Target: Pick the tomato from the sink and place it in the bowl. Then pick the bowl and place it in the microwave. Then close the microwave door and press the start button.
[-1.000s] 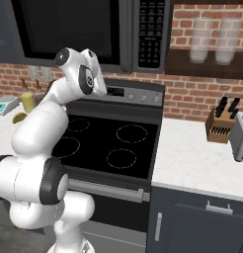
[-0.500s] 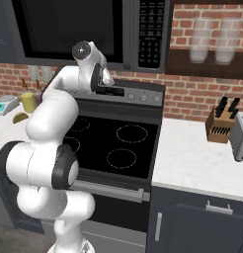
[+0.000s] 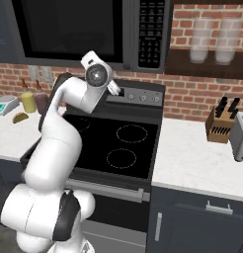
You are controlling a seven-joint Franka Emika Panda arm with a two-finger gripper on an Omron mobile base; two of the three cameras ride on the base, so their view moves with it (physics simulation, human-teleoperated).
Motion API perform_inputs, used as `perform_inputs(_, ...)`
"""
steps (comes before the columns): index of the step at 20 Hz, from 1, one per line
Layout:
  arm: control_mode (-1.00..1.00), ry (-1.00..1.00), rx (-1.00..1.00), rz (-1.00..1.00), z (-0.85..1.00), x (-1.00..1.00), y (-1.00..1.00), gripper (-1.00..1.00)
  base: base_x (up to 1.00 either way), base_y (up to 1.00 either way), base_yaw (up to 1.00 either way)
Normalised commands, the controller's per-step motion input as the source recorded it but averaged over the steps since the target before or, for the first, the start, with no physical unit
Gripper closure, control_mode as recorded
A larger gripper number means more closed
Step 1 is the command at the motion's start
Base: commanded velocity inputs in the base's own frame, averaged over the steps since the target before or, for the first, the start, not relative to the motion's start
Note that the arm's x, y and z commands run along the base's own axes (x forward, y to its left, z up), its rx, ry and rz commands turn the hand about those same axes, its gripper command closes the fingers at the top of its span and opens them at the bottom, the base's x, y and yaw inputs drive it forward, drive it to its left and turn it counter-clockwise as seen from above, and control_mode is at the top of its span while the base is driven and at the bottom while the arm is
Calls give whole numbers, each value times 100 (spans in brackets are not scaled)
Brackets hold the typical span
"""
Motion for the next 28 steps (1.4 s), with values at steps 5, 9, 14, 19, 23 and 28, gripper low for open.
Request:
perform_inputs(5, -100, -8, 15, 0, 15, -78, -73, -100, 0, 0, 0)
perform_inputs(9, -100, 0, 30, 0, 42, -12, -83, -100, 0, 0, 0)
perform_inputs(14, -100, 1, 27, 0, 40, 0, -72, -100, 0, 0, 0)
perform_inputs(19, -100, 5, 22, 0, 13, 0, -17, 100, 0, 0, 0)
perform_inputs(23, -100, 6, 10, 0, 1, 0, 32, 100, 0, 0, 0)
perform_inputs(28, -100, 1, 12, 0, 0, 13, 17, 100, 0, 0, 0)
